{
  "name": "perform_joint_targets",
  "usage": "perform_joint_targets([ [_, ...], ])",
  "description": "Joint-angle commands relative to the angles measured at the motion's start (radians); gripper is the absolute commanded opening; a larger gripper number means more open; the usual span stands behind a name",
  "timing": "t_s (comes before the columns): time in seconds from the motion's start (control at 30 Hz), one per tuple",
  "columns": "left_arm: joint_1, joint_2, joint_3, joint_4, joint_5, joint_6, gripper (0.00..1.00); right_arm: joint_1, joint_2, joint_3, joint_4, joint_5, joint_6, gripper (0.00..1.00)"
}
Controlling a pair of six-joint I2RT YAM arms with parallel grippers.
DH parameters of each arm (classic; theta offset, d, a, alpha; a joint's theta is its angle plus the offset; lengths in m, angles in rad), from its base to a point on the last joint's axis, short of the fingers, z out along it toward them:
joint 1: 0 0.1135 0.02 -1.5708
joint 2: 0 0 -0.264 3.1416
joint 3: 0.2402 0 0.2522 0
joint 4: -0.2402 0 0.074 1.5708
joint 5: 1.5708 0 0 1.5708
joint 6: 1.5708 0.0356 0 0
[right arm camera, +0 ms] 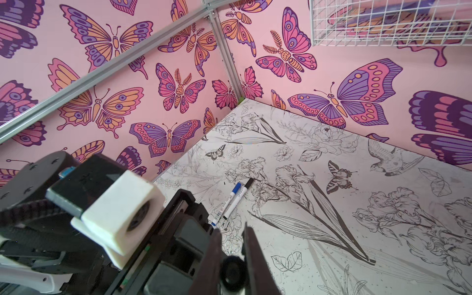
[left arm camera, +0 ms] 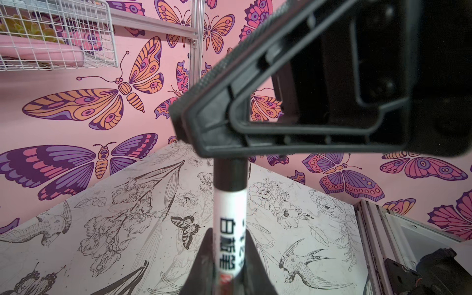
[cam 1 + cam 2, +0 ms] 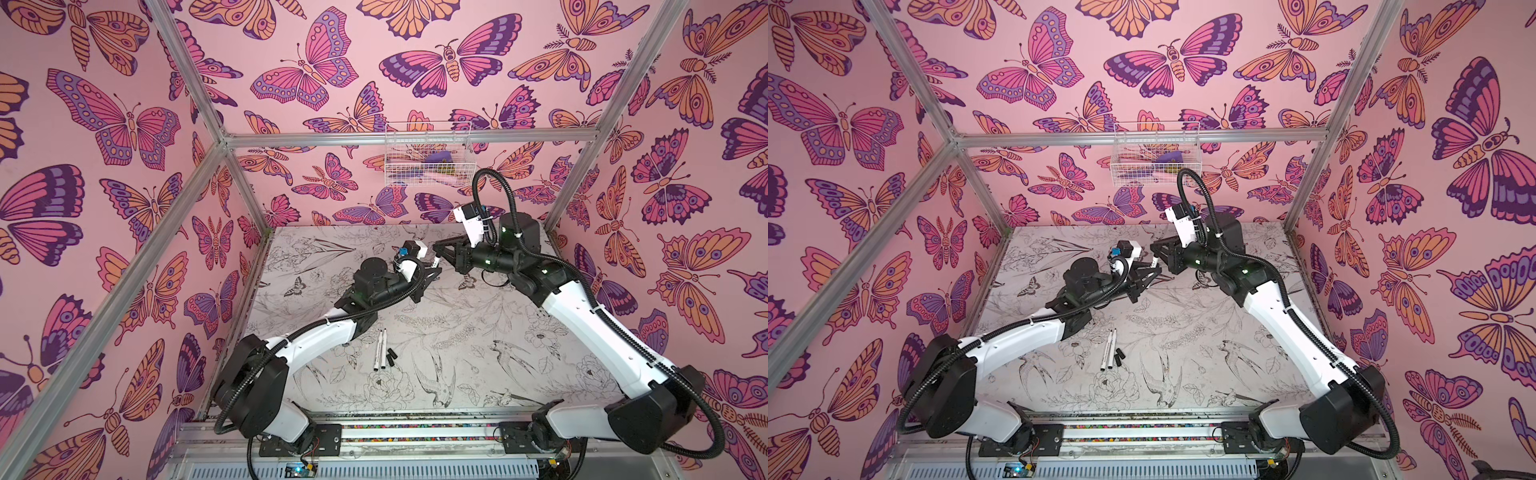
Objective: Insert the pens into the pen caps
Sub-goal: 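Press the black cap further down with the right gripper while the left holds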
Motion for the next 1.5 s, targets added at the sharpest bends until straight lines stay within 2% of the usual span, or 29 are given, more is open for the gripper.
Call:
perform_joint_targets([
  [0.0, 0.045, -0.115, 0.13, 0.431, -0.148, -0.039, 0.0, 0.054, 0.082, -0.113, -0.445, -0.149, -0.003, 0.0],
  [0.17, 0.043, -0.063, 0.182, 0.454, -0.167, -0.025, 0.0, 0.097, 0.121, -0.117, -0.477, -0.067, -0.025, 0.0],
  [0.5, 0.08, 0.024, 0.366, 0.501, -0.149, 0.022, 0.0, 0.102, 0.189, -0.143, -0.508, -0.041, -0.003, 0.0],
  [0.73, 0.106, 0.014, 0.395, 0.506, -0.16, 0.064, 0.0, 0.101, 0.227, -0.149, -0.55, -0.01, -0.021, 0.0],
  [1.07, 0.129, 0.005, 0.413, 0.495, -0.152, 0.103, 0.0, 0.103, 0.267, -0.149, -0.565, -0.047, -0.011, 0.0],
  [1.3, 0.139, 0.056, 0.505, 0.53, -0.151, 0.087, 0.0, 0.104, 0.282, -0.15, -0.561, -0.092, -0.003, 0.0],
  [1.47, 0.139, 0.082, 0.533, 0.546, -0.143, 0.053, 0.0, 0.109, 0.297, -0.142, -0.588, -0.035, -0.013, 0.0],
])
